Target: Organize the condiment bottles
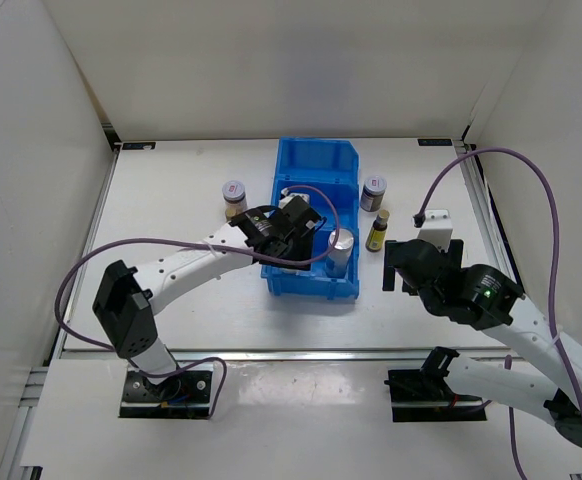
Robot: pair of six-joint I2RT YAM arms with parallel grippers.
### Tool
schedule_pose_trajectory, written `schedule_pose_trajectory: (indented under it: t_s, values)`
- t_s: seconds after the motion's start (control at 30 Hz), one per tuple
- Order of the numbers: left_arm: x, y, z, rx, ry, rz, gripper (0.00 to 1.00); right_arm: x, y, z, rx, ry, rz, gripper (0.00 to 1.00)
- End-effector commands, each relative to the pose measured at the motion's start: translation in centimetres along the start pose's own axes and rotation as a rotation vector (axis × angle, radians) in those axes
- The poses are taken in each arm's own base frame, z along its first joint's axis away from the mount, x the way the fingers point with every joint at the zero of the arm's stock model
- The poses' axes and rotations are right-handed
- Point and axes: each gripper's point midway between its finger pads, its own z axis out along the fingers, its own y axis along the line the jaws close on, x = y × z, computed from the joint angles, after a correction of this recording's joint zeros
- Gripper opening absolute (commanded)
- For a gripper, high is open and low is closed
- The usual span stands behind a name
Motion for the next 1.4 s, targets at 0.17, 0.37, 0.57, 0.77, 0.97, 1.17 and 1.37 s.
schedule_pose_trajectory:
  t_s: [0.17, 0.37, 0.57, 0.77, 0.97, 1.17, 1.37]
  values:
    - [-1.2, -0.5, -0.7, 0.068, 0.011, -0.049, 0.43, -0.9, -0.2, -0.7, -0.008, -0.024, 0.044, 1.00]
    - [-0.1, -1.2, 0.9, 0.073, 0.072, -0.039, 0.70, -0.7, -0.3, -0.9, -0.011, -0.013, 0.037, 1.00]
    - [0.2, -0.8, 2.1, 0.094, 0.140, -0.084, 0.82, -0.8, -0.5, -1.2, -0.020, -0.024, 0.049, 1.00]
    - [0.6, -0.6, 2.4, 0.095, 0.170, -0.102, 0.79, -0.6, -0.5, -1.2, -0.023, -0.013, 0.043, 1.00]
    - [0.9, -0.4, 1.5, 0.104, 0.172, -0.112, 0.78, -0.6, -0.5, -1.2, -0.023, -0.013, 0.043, 1.00]
    - [1.6, 0.0, 0.7, 0.099, 0.171, -0.123, 0.78, -0.6, -0.5, -1.2, -0.023, -0.013, 0.043, 1.00]
    - [3.0, -0.4, 0.3, 0.085, 0.193, -0.122, 0.78, -0.6, -0.6, -1.4, -0.027, -0.019, 0.049, 1.00]
